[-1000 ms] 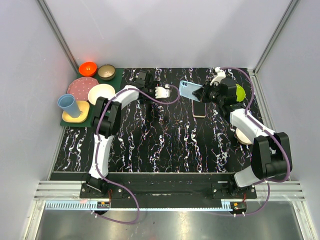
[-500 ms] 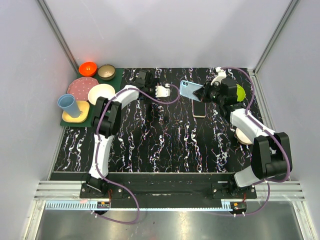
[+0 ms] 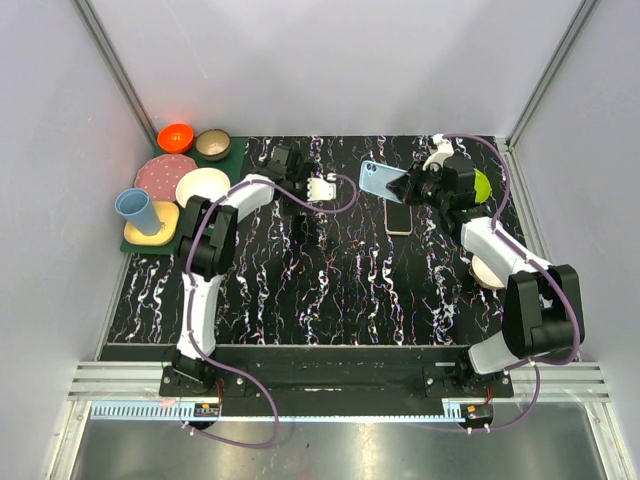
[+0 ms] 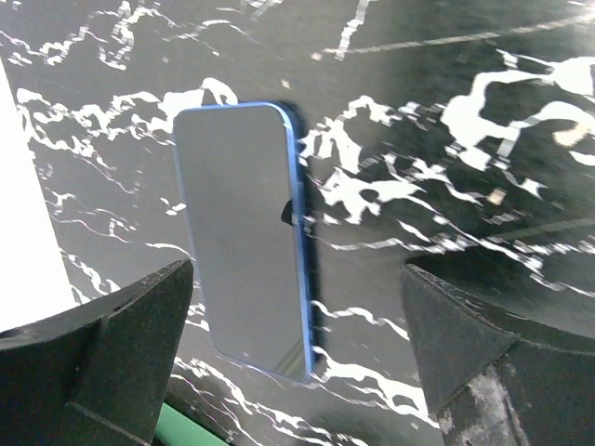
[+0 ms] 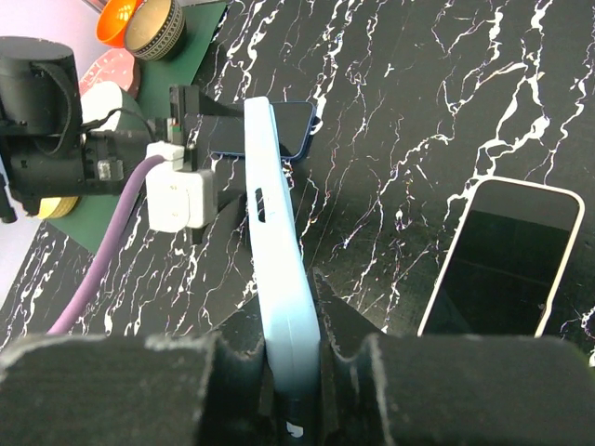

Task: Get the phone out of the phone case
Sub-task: Place the phone at the center of the board.

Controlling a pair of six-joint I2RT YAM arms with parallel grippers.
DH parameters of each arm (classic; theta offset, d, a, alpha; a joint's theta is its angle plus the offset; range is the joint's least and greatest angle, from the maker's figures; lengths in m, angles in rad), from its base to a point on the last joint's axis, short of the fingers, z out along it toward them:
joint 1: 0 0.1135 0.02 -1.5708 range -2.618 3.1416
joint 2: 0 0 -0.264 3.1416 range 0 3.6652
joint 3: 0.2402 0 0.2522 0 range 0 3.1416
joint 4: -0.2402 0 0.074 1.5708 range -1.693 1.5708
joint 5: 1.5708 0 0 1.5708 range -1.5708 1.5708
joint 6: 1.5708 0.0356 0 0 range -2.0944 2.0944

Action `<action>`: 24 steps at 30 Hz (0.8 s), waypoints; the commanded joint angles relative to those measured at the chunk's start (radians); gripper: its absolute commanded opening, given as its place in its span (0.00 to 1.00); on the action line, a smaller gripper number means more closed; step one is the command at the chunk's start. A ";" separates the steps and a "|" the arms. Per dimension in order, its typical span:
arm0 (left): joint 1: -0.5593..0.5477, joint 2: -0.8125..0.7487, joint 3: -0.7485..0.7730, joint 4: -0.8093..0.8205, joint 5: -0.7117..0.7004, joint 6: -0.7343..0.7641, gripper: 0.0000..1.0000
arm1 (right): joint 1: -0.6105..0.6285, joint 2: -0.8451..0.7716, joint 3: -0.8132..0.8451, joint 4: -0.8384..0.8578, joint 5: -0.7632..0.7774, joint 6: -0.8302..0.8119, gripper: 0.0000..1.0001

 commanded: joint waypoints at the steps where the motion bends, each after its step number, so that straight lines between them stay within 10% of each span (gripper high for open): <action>1: 0.002 -0.155 -0.110 -0.008 0.015 -0.026 0.99 | -0.011 -0.018 0.015 0.052 -0.029 0.011 0.00; 14: 0.001 -0.698 -0.434 0.003 0.240 -0.233 0.99 | -0.011 0.011 0.045 0.026 -0.153 0.052 0.00; 24: -0.014 -0.789 -0.327 -0.226 0.342 -0.365 0.99 | 0.136 0.109 0.131 -0.150 -0.303 -0.142 0.00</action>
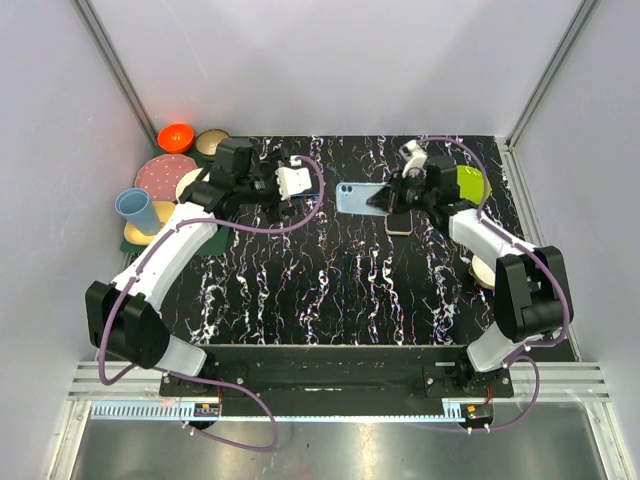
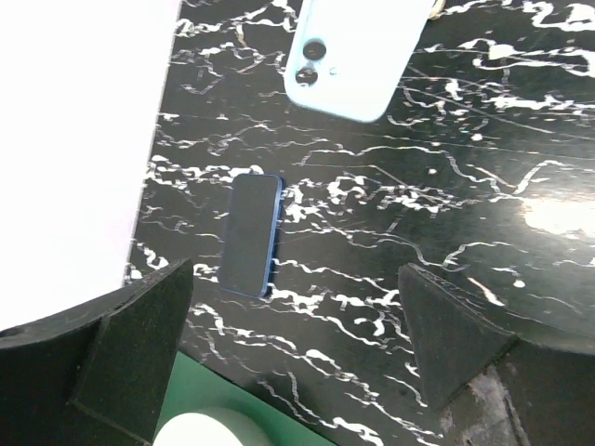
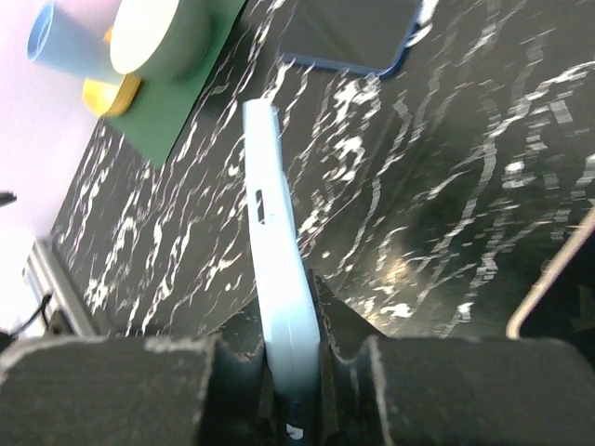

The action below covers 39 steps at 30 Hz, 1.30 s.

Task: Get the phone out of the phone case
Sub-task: Place the phone at the center of the board, then place the phone case at the center of the board.

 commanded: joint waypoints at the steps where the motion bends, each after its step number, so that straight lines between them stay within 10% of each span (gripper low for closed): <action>1: -0.017 0.008 0.079 -0.145 0.076 -0.062 0.99 | 0.126 0.007 0.086 -0.096 -0.097 -0.163 0.00; 19: -0.127 0.030 0.015 -0.209 0.069 -0.077 0.96 | 0.313 -0.013 0.061 -0.190 -0.215 -0.415 0.00; 39: -0.162 0.134 0.030 -0.210 0.112 -0.117 0.67 | 0.316 -0.027 0.034 -0.153 -0.217 -0.416 0.00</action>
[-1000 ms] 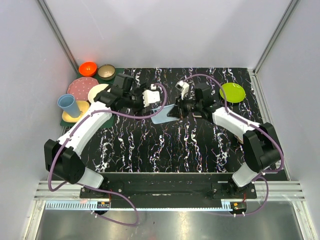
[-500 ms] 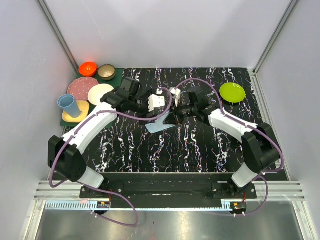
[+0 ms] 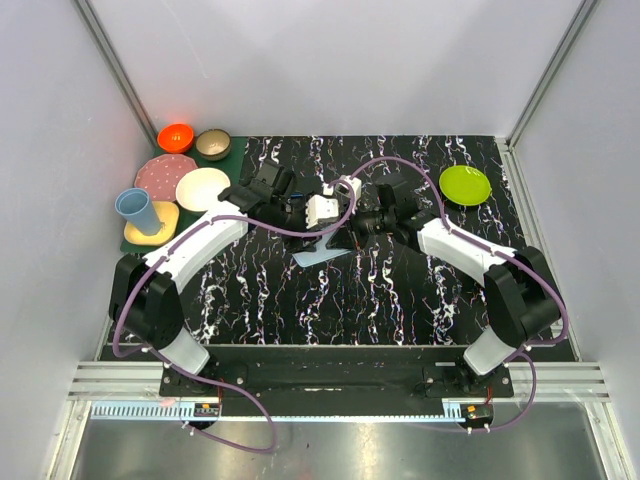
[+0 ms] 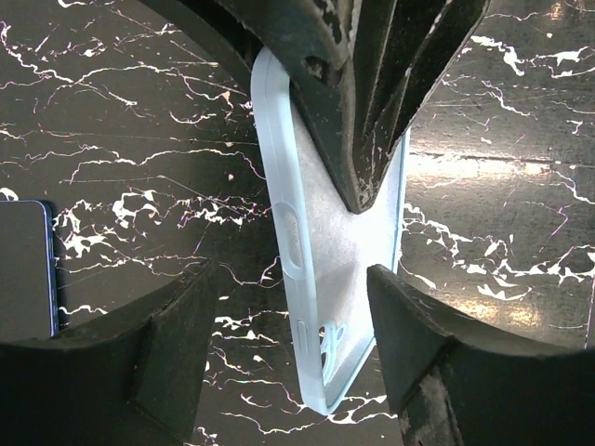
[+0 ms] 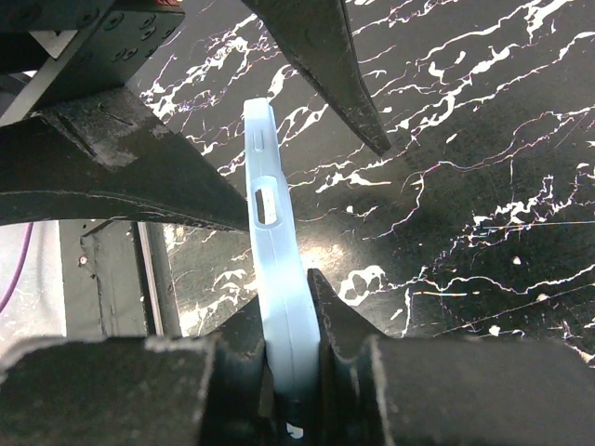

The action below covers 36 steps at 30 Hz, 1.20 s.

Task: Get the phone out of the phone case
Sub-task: Place the phone case at the center of the board.

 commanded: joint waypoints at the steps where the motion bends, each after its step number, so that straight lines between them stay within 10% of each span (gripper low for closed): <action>1: -0.005 -0.006 0.023 0.024 0.047 -0.014 0.66 | 0.004 -0.043 0.005 0.033 -0.012 -0.020 0.00; 10: -0.011 0.012 0.023 0.016 0.057 -0.016 0.47 | 0.005 -0.041 0.004 0.033 -0.004 -0.026 0.00; 16: -0.020 0.067 0.086 -0.077 0.056 0.000 0.09 | 0.005 -0.040 0.004 0.031 0.011 -0.032 0.00; 28: -0.021 0.093 0.066 -0.039 0.021 -0.109 0.07 | -0.033 -0.070 0.042 0.016 0.089 -0.014 0.88; 36: -0.018 0.109 0.015 0.065 -0.068 -0.250 0.07 | -0.163 -0.119 0.018 0.103 0.094 0.102 1.00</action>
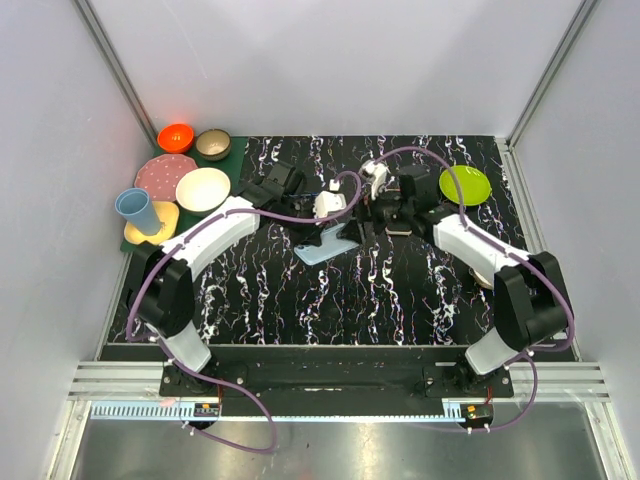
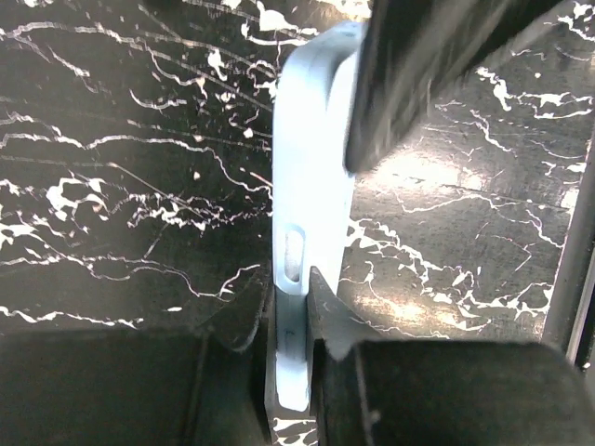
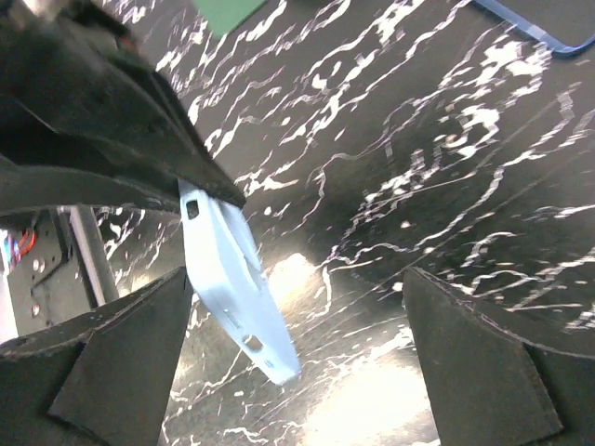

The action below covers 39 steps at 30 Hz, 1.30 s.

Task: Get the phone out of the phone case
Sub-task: Place the phone case at the center of the board.

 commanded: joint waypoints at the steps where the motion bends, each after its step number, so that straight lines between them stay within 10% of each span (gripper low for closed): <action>1: 0.003 0.020 -0.032 0.071 -0.088 -0.107 0.07 | -0.078 -0.094 0.019 0.143 0.014 0.098 1.00; 29: 0.333 0.261 -0.152 0.493 0.167 -0.983 0.06 | -0.135 -0.163 -0.072 0.292 0.133 0.174 1.00; 39: 0.348 0.261 -0.258 0.603 0.016 -1.100 0.07 | -0.135 -0.162 -0.081 0.313 0.124 0.177 1.00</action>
